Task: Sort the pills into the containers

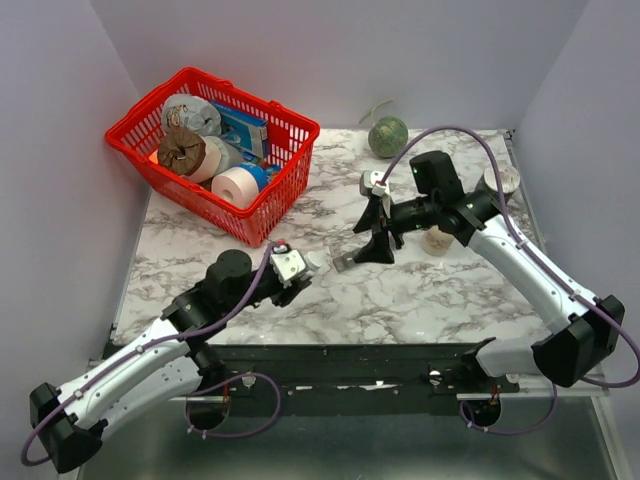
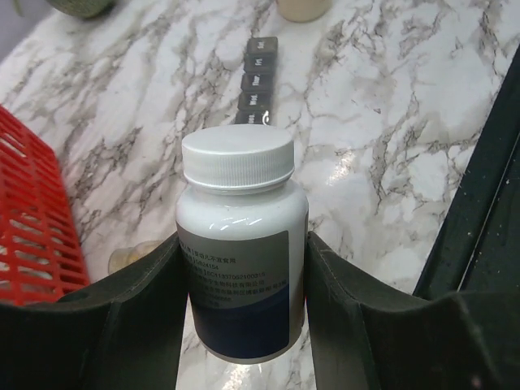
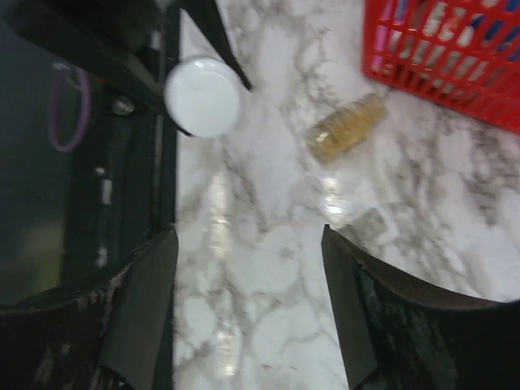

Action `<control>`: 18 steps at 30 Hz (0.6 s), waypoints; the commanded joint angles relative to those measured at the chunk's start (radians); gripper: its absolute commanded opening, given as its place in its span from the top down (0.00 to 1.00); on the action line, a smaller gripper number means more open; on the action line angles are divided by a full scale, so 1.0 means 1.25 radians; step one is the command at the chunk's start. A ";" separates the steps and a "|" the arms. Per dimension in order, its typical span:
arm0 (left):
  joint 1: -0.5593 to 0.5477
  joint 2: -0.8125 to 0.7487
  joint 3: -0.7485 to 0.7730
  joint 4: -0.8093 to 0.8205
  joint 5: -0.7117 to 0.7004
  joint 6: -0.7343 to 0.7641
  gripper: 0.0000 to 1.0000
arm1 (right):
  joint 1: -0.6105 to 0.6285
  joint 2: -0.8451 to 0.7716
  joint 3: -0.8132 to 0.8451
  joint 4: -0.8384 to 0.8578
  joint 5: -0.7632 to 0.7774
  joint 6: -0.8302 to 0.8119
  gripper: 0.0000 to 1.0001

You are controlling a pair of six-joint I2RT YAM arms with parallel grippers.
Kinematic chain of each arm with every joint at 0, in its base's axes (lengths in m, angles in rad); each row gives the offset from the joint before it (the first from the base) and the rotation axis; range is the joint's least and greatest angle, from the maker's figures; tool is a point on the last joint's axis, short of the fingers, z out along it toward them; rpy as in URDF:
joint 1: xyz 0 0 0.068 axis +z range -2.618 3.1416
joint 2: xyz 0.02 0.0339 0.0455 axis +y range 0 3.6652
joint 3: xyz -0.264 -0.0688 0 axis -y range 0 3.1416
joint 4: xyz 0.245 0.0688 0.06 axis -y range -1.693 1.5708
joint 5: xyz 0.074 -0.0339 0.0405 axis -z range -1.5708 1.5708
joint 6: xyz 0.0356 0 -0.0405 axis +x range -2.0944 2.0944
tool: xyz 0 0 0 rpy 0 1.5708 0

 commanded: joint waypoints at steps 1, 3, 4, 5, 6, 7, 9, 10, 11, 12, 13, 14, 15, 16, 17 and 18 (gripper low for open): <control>-0.002 0.090 0.069 0.082 0.086 0.012 1.00 | 0.010 -0.020 -0.067 0.033 -0.153 0.166 0.17; -0.003 0.127 0.077 0.097 0.097 0.008 1.00 | 0.010 -0.015 -0.075 0.058 -0.156 0.201 0.14; -0.003 0.134 0.082 0.103 0.102 0.003 1.00 | 0.012 -0.003 -0.078 0.065 -0.160 0.208 0.14; -0.005 0.142 0.084 0.114 0.107 -0.001 1.00 | 0.013 0.002 -0.078 0.073 -0.161 0.220 0.14; -0.005 0.153 0.083 0.120 0.109 -0.004 1.00 | 0.020 0.008 -0.074 0.087 -0.153 0.237 0.14; -0.005 0.159 0.084 0.124 0.113 -0.012 1.00 | 0.025 0.020 -0.070 0.090 -0.147 0.242 0.14; -0.006 0.175 0.088 0.138 0.126 -0.018 1.00 | 0.035 0.034 -0.062 0.100 -0.145 0.266 0.14; -0.007 0.180 0.090 0.141 0.130 -0.019 1.00 | 0.036 0.040 -0.054 0.105 -0.149 0.277 0.14; -0.008 0.187 0.093 0.143 0.131 -0.024 1.00 | 0.037 0.051 -0.048 0.108 -0.153 0.286 0.14; -0.011 0.198 0.095 0.143 0.133 -0.025 1.00 | 0.040 0.058 -0.042 0.109 -0.142 0.302 0.14; -0.012 0.203 0.098 0.143 0.135 -0.025 1.00 | 0.042 0.066 -0.030 0.109 -0.127 0.309 0.14; -0.013 0.207 0.098 0.149 0.136 -0.028 1.00 | 0.044 0.077 -0.025 0.108 -0.121 0.311 0.14; -0.014 0.213 0.099 0.154 0.137 -0.030 1.00 | 0.045 0.083 -0.021 0.108 -0.115 0.316 0.14; -0.016 0.215 0.098 0.156 0.137 -0.032 1.00 | 0.046 0.085 -0.019 0.109 -0.112 0.322 0.14; -0.016 0.218 0.099 0.158 0.136 -0.031 1.00 | 0.048 0.088 -0.016 0.109 -0.113 0.323 0.14; -0.017 0.224 0.100 0.160 0.136 -0.031 1.00 | 0.053 0.091 -0.015 0.110 -0.115 0.327 0.14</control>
